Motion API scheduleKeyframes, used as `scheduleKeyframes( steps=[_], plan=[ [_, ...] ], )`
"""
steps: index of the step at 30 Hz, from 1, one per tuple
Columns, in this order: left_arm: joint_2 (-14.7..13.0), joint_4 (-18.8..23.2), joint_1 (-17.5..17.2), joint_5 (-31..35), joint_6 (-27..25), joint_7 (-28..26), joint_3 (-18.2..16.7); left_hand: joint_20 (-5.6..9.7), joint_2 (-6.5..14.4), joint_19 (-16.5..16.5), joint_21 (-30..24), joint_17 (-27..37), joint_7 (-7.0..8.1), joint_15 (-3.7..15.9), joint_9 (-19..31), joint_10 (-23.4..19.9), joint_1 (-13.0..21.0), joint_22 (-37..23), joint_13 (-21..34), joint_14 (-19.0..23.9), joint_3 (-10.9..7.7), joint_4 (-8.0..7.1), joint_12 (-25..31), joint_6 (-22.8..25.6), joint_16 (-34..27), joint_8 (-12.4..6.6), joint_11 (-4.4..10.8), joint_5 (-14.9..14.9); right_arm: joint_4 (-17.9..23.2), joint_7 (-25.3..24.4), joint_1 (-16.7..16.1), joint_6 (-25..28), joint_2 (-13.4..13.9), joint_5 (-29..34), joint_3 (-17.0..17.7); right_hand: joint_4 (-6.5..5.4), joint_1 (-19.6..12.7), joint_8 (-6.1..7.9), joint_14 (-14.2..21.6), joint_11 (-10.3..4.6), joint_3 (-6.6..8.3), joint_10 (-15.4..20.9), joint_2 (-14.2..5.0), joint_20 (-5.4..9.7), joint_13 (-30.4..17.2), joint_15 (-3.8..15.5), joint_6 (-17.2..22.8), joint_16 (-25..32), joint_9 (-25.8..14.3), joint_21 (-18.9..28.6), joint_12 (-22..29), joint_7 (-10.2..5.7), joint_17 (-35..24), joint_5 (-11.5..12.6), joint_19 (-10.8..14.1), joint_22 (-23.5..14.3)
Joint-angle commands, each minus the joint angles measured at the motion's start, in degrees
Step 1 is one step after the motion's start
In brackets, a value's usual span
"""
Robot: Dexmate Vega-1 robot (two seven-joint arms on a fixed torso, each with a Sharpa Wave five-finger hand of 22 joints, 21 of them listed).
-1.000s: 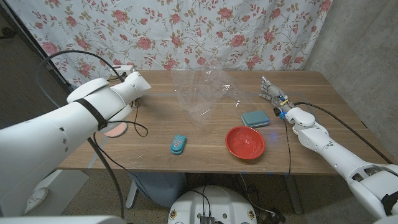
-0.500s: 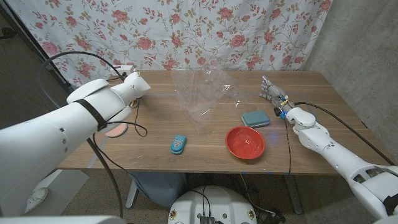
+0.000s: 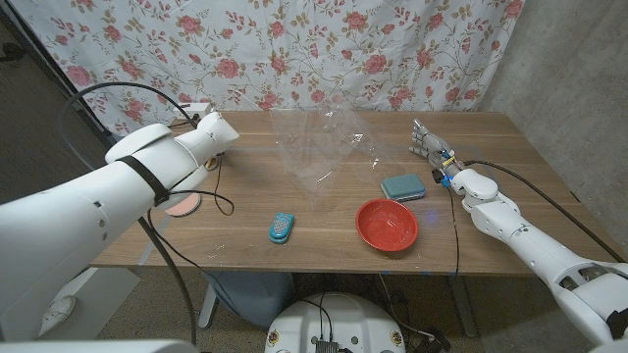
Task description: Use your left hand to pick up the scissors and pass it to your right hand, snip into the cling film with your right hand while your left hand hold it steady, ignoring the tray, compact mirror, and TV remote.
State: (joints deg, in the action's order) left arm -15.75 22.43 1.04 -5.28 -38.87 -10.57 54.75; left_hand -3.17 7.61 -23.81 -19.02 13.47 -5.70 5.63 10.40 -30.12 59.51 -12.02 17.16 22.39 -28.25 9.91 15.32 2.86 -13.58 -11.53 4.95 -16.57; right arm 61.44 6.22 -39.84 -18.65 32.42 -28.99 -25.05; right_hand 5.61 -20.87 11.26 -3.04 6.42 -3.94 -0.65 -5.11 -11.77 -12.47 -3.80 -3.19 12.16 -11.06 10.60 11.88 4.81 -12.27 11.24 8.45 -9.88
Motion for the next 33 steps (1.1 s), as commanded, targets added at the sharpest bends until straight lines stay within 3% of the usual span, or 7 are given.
scheduleKeyframes(
  steps=[1,4,8,14,27,28,33],
  plan=[
    [0.9,1.8,0.1,4.0,-6.2,1.5,2.1,-0.35,-2.7,0.4,-0.5,0.5,0.34,-0.33,0.2,-3.9,-3.5,-0.3,0.7,0.3,3.22,-1.52,0.8,0.9,-0.7,-0.35,2.26,0.3,1.4,-0.6,-0.6,0.3,0.1,0.2,0.1,0.15,-0.5,0.23,-0.4,0.20,0.34,-0.2,-0.77,-0.30,0.0,-0.32,-0.1,0.2,-0.2,0.3,0.3,0.16,-0.1,-0.2,-0.2,0.0],
    [0.6,3.8,-0.3,4.5,-8.7,0.8,1.9,-1.32,-3.2,0.7,-0.5,0.9,0.06,-1.15,0.2,-5.5,-5.4,-0.2,1.0,1.0,4.61,-2.23,1.4,1.6,-1.3,-0.46,1.64,0.6,1.6,-0.6,-0.7,0.4,0.1,0.1,0.1,0.18,-0.5,0.24,-0.4,0.25,0.40,-0.2,-0.85,-0.30,0.0,-0.31,-0.1,0.2,-0.2,0.3,0.3,0.15,-0.1,-0.2,-0.2,0.0],
    [-0.1,6.9,-1.3,5.7,-11.2,-0.6,2.2,-1.62,-3.4,0.6,-0.6,1.0,-0.13,-1.40,0.1,-6.1,-6.0,-0.2,1.2,1.2,5.11,-2.39,1.7,1.8,-1.5,-0.47,1.55,0.7,1.9,-0.8,-0.8,0.6,0.1,0.2,0.0,0.22,-0.7,0.26,-0.3,0.26,0.51,-0.2,-0.98,-0.30,0.0,-0.31,-0.1,0.2,-0.2,0.3,0.3,0.11,-0.1,-0.1,-0.2,0.0],
    [-1.2,10.3,-2.5,6.4,-13.2,-2.1,1.6,-2.77,-3.4,1.3,-0.5,1.4,-0.13,-2.00,0.1,-6.2,-7.1,-0.2,1.9,1.2,6.05,-2.62,2.1,1.7,-1.8,-0.28,2.34,1.0,2.5,-1.1,-1.2,0.8,0.1,0.2,0.0,0.30,-0.8,0.26,-0.3,0.25,0.64,-0.3,-1.10,-0.30,0.0,-0.25,-0.1,0.2,-0.2,0.3,0.2,0.10,0.0,-0.1,-0.2,0.0],
    [-3.0,16.3,-3.8,9.0,-17.7,-1.6,3.2,-4.47,-4.5,2.2,-0.4,2.2,0.19,-3.26,0.1,-5.2,-10.9,-0.4,3.4,0.6,8.57,-3.57,2.7,2.0,-1.8,-0.09,0.95,1.8,3.5,-1.4,-1.6,1.3,0.2,0.3,-0.2,0.47,-1.1,0.26,-0.4,0.22,0.86,-0.2,-1.24,-0.29,0.0,-0.34,-0.1,0.2,-0.2,0.4,0.3,0.00,0.0,-0.2,-0.2,0.0],
    [-3.0,16.3,-3.9,9.0,-17.7,-1.6,3.2,-4.51,-4.7,2.2,-0.5,2.2,0.23,-3.26,0.1,-5.0,-11.4,-0.4,3.6,0.5,8.84,-3.68,2.7,2.0,-1.8,-0.06,1.18,1.9,3.5,-1.4,-1.6,1.3,0.2,0.3,-0.2,0.47,-1.1,0.25,-0.3,0.23,0.86,-0.2,-1.24,-0.29,0.0,-0.40,-0.1,0.2,-0.2,0.4,0.3,-0.03,0.0,-0.2,-0.2,0.0],
    [-3.1,17.0,-3.8,10.7,-19.4,-0.9,5.0,-5.36,-6.8,2.9,-0.4,2.7,0.59,-4.34,0.1,-2.8,-16.9,-0.6,4.6,-0.4,11.63,-5.35,2.3,1.5,-1.5,0.31,-0.80,3.1,3.9,-1.5,-1.8,1.5,0.3,0.3,-0.1,0.51,-1.2,0.27,-0.3,0.20,0.94,-0.2,-1.29,-0.29,0.0,-0.41,-0.1,0.2,-0.2,0.4,0.3,-0.02,0.0,-0.2,-0.1,0.0]
  ],
)
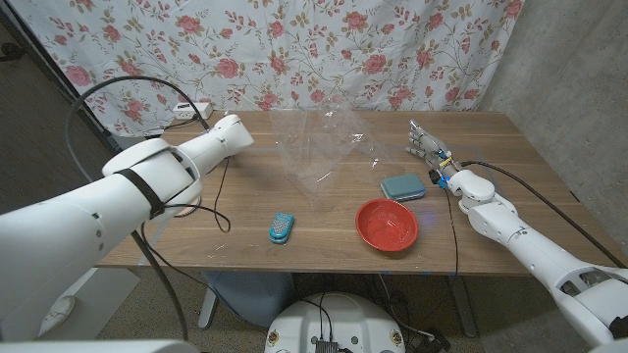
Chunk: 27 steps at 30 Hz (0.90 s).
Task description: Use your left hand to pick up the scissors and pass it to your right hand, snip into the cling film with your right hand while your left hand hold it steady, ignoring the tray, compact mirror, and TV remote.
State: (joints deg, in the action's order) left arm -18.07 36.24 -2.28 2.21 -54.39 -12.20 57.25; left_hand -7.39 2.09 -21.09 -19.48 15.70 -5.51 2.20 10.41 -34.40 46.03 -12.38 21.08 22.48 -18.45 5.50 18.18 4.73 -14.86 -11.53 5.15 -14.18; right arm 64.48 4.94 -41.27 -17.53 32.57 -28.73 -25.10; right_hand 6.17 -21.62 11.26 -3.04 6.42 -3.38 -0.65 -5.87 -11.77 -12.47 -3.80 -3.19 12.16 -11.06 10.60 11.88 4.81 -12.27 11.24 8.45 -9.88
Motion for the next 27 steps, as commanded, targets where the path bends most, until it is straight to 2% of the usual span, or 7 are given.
scheduleKeyframes(
  steps=[1,5,9,11,18,22,27],
  plan=[
    [-1.2,4.1,-0.7,3.3,-4.4,0.7,2.6,-1.29,-1.6,0.4,0.1,0.5,0.44,-1.28,0.0,1.7,-4.2,-0.2,0.8,-0.8,2.22,-1.16,-0.7,-0.5,-0.1,0.37,-0.99,0.9,1.0,-0.2,-0.5,0.4,0.2,0.0,-0.1,-0.04,-0.4,0.27,-0.4,0.21,0.38,-0.2,-0.53,-0.29,0.0,-0.44,-0.1,0.2,-0.2,0.4,0.3,-0.02,0.0,-0.2,-0.1,0.0],
    [-2.3,7.3,-1.4,4.2,-6.3,0.5,3.1,-1.75,-2.2,0.7,0.1,0.7,0.54,-1.84,0.0,2.8,-5.9,-0.2,1.2,-1.1,3.06,-1.62,-1.0,-0.8,0.0,0.48,-1.71,1.4,1.3,-0.2,-0.7,0.5,0.4,0.0,0.0,-0.03,-0.5,0.26,-0.3,0.20,0.41,-0.2,-0.53,-0.29,0.0,-0.50,-0.1,0.2,-0.2,0.4,0.3,-0.07,0.0,-0.2,-0.1,0.0],
    [-2.1,7.4,-1.4,5.0,-7.2,0.7,3.8,-1.95,-1.7,0.8,0.1,0.7,0.63,-1.96,0.0,3.0,-6.0,-0.3,1.3,-1.3,2.81,-1.60,-1.1,-1.0,0.0,0.51,-1.87,1.4,1.6,-0.1,-0.9,0.5,0.6,-0.1,0.1,-0.01,-0.5,0.25,-0.4,0.31,0.49,-0.3,-0.61,-0.30,0.0,-0.53,-0.1,0.2,-0.2,0.4,0.2,-0.09,0.0,-0.2,-0.1,0.0],
    [-1.6,6.4,-1.2,5.3,-7.1,0.7,4.4,-2.05,-0.8,0.9,0.1,0.7,0.51,-2.03,0.0,3.1,-5.1,-0.3,1.5,-1.4,2.08,-1.10,-1.1,-1.1,0.1,0.48,-1.97,1.1,1.7,-0.1,-1.1,0.4,0.6,-0.2,0.2,-0.01,-0.5,0.25,-0.4,0.29,0.50,-0.3,-0.62,-0.31,0.0,-0.55,-0.1,0.2,-0.2,0.4,0.3,-0.12,0.0,-0.2,-0.1,0.0],
    [0.9,1.6,-0.6,5.5,-5.8,-0.5,4.3,-2.16,0.2,0.9,0.0,0.6,0.44,-1.89,0.0,2.3,-3.8,-0.3,1.7,-0.8,0.97,-0.15,-0.8,-0.7,0.0,0.25,-1.78,0.6,2.7,-0.5,-1.9,0.8,1.2,-0.5,0.6,0.01,-0.5,0.25,-0.4,0.27,0.57,-0.3,-0.68,-0.32,0.0,-0.58,-0.1,0.2,-0.2,0.3,0.2,-0.18,0.0,-0.3,-0.2,0.0],
    [1.0,1.5,-0.8,5.4,-5.5,-1.2,3.8,-2.14,0.3,1.0,0.0,0.6,0.44,-1.87,0.0,2.2,-4.0,-0.4,1.8,-0.8,0.91,-0.17,-0.8,-0.6,0.0,0.21,-2.03,0.5,2.9,-0.5,-1.9,0.9,1.4,-0.5,0.6,0.04,-0.6,0.24,-0.4,0.31,0.63,-0.3,-0.73,-0.32,0.0,-0.52,-0.2,0.2,-0.2,0.3,0.3,-0.18,0.0,-0.3,-0.2,0.0],
    [2.1,-1.0,-0.4,5.0,-4.1,-1.9,3.3,-2.25,0.2,1.0,-0.1,0.7,-0.12,-2.05,0.0,3.2,-5.1,-0.4,1.9,-0.8,1.28,-0.53,-1.2,-0.6,0.0,0.23,-2.28,0.6,3.0,-0.4,-1.9,1.1,1.5,-0.4,0.5,0.01,-0.6,0.25,-0.4,0.30,0.68,-0.3,-0.80,-0.32,0.0,-0.58,-0.1,0.2,-0.2,0.3,0.3,-0.17,0.0,-0.3,-0.2,0.0]
  ],
)
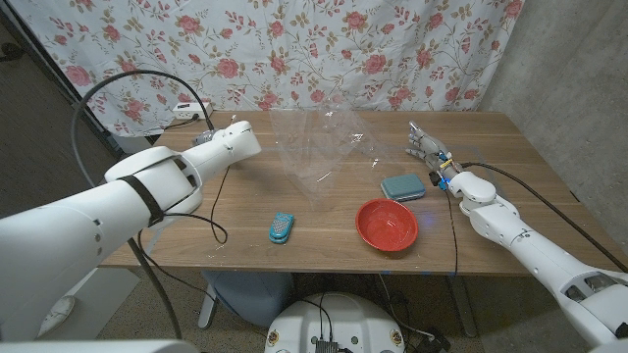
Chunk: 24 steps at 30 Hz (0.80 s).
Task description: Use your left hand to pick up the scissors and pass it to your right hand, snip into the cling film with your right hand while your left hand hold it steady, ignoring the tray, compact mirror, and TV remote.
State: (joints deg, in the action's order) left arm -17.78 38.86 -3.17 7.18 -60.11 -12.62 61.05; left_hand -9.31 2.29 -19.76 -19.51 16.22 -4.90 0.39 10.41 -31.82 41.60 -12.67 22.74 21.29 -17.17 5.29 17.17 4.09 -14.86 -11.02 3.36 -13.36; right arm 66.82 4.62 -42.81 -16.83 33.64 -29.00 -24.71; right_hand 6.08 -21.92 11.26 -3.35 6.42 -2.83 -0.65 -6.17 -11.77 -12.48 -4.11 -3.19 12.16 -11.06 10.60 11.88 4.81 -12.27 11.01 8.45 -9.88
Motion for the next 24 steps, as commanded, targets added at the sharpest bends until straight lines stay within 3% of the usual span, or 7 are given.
scheduleKeyframes(
  steps=[1,8,24],
  plan=[
    [1.9,-3.9,0.5,0.1,1.9,-1.5,-0.4,-0.31,0.1,-0.4,-0.1,0.2,-0.78,-0.33,0.0,0.8,-0.9,-0.1,0.3,0.3,0.01,-0.39,-0.3,0.0,0.0,-0.26,-0.87,-0.2,0.8,-0.1,-0.4,0.4,0.4,-0.2,0.2,0.11,-0.3,0.25,-0.1,0.31,0.14,-0.3,-0.50,-0.32,0.0,-0.23,-0.1,0.2,-0.2,0.3,0.3,-0.17,0.0,-0.1,-0.2,0.0],
    [2.3,-5.5,0.5,-0.2,3.2,-1.6,-0.6,-0.33,1.1,-0.3,-0.1,0.2,-1.22,-0.51,0.1,3.8,-1.3,-0.1,0.2,-0.2,-0.56,-0.41,-1.6,-0.5,0.4,-0.05,-2.71,-0.3,1.2,-0.3,-0.6,0.9,0.6,-0.2,0.2,0.15,-0.3,0.26,-0.1,0.37,0.19,-0.3,-0.50,-0.32,0.0,-0.24,-0.1,0.2,-0.2,0.3,0.3,-0.21,0.0,-0.1,-0.2,0.0],
    [5.7,-14.9,1.9,-0.8,10.1,0.0,0.5,0.15,2.4,0.4,-0.1,-0.3,-0.92,0.35,0.1,2.3,0.7,-0.2,-0.5,-0.2,-2.52,1.60,-1.6,-0.7,0.9,-0.18,-1.01,-0.9,2.8,-1.0,-1.0,1.6,1.2,0.1,0.4,0.16,-0.3,0.26,-0.1,0.35,0.32,-0.4,-0.56,-0.32,0.0,-0.23,-0.1,0.2,-0.2,0.3,0.3,-0.23,0.0,-0.2,-0.2,0.0]
  ],
)
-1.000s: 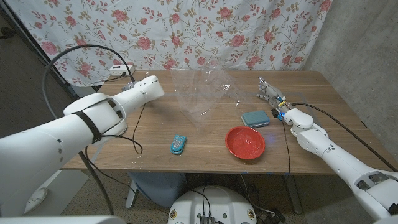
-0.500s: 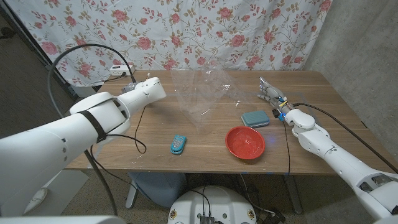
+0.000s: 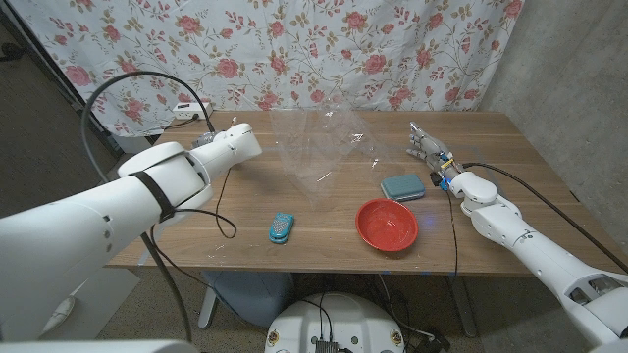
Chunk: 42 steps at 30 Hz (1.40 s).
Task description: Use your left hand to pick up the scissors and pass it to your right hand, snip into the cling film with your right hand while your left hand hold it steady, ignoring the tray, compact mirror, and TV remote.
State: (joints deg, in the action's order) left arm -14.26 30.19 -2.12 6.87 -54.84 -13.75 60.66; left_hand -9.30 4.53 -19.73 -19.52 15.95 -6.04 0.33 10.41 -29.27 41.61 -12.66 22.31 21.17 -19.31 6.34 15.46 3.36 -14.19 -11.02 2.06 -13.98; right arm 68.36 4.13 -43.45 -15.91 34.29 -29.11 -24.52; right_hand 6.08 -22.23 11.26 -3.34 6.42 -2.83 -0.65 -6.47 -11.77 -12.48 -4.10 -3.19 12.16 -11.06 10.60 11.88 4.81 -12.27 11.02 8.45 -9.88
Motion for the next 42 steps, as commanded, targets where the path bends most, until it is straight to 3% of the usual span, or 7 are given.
scheduleKeyframes(
  steps=[1,12,17,24,27,35,42],
  plan=[
    [2.3,-6.6,0.9,-0.5,5.2,1.0,0.9,0.15,0.1,0.4,-0.2,0.0,0.22,0.39,0.1,-0.3,0.8,-0.3,-0.1,-0.1,-0.42,0.63,0.1,0.0,0.3,-0.18,0.24,-0.3,1.4,-0.6,-0.5,0.8,0.6,0.2,0.2,0.17,0.0,0.25,-0.1,0.36,0.33,-0.3,-0.25,-0.32,0.0,-0.24,-0.2,0.2,-0.2,0.3,0.3,-0.24,0.0,-0.2,-0.2,0.0],
    [2.3,-6.8,0.7,-0.8,6.3,0.2,1.2,0.33,0.6,0.5,-0.3,-0.2,0.51,1.40,0.1,-2.3,2.8,-0.3,-0.4,0.3,-1.57,2.34,0.6,0.7,0.2,-0.47,2.47,-0.7,2.6,-1.4,-1.1,1.1,0.9,0.3,0.4,0.17,0.0,0.26,-0.1,0.29,0.36,-0.3,-0.20,-0.32,0.0,-0.25,-0.1,0.2,-0.2,0.3,0.3,-0.21,0.0,-0.2,-0.2,0.0],
    [1.8,-4.9,0.1,-0.1,4.7,0.1,1.6,0.50,1.6,0.6,-0.7,0.4,1.07,2.96,0.1,-9.2,8.7,-0.3,0.6,2.6,-3.65,4.44,3.6,1.9,-1.4,-0.79,6.46,-1.6,2.5,-1.4,-1.0,1.0,0.8,0.4,0.4,0.16,0.0,0.27,-0.1,0.33,0.39,-0.4,-0.22,-0.32,0.0,-0.25,-0.1,0.2,-0.2,0.3,0.3,-0.23,0.0,-0.2,-0.2,0.0],
    [-0.2,0.1,-1.6,0.2,2.4,-1.6,0.5,0.80,1.7,0.8,-1.1,2.2,1.85,3.92,0.1,-11.5,16.3,-0.3,3.6,4.2,-4.98,4.63,7.8,4.0,-2.9,-0.78,8.48,-2.6,2.6,-1.2,-1.1,1.2,0.8,0.3,0.4,0.20,0.0,0.26,-0.2,0.35,0.45,-0.4,-0.21,-0.31,0.0,-0.22,-0.2,0.2,-0.2,0.3,0.3,-0.21,0.0,-0.2,-0.2,0.0],
    [-1.2,2.9,-2.6,0.4,1.5,-2.4,0.2,1.28,1.8,0.3,-1.6,3.3,2.06,4.91,0.2,-13.1,18.6,-0.3,4.8,5.4,-4.87,4.39,9.7,5.9,-4.0,-1.15,7.56,-2.9,2.6,-1.3,-1.1,1.2,0.8,0.3,0.4,0.20,0.0,0.26,-0.1,0.34,0.45,-0.4,-0.18,-0.31,0.0,-0.24,-0.2,0.2,-0.2,0.3,0.3,-0.21,-0.1,-0.2,-0.2,0.0],
    [-3.3,8.5,-4.5,1.1,-0.4,-3.5,-0.5,2.02,2.0,-0.2,-2.9,6.5,3.14,7.33,0.3,-20.0,24.1,-0.5,8.6,9.2,-3.57,4.16,16.6,11.2,-7.4,-1.60,9.49,-2.6,3.0,-1.3,-1.4,1.1,1.0,0.2,0.5,0.21,0.0,0.26,-0.2,0.33,0.50,-0.3,-0.20,-0.30,0.0,-0.28,-0.2,0.2,-0.2,0.3,0.3,-0.23,0.0,-0.2,-0.2,0.0],
    [-5.0,12.5,-5.9,1.1,-1.7,-3.6,-1.4,2.60,2.1,-0.3,-3.5,8.2,3.15,8.02,0.3,-20.3,26.6,-0.5,10.2,10.3,-3.02,4.18,18.6,12.2,-8.9,-1.21,9.42,-2.4,3.4,-1.3,-1.9,1.2,1.3,0.0,0.7,0.22,0.0,0.26,-0.2,0.34,0.56,-0.4,-0.24,-0.29,0.0,-0.28,-0.2,0.2,-0.2,0.4,0.3,-0.22,-0.1,-0.2,-0.1,0.0]
  ],
)
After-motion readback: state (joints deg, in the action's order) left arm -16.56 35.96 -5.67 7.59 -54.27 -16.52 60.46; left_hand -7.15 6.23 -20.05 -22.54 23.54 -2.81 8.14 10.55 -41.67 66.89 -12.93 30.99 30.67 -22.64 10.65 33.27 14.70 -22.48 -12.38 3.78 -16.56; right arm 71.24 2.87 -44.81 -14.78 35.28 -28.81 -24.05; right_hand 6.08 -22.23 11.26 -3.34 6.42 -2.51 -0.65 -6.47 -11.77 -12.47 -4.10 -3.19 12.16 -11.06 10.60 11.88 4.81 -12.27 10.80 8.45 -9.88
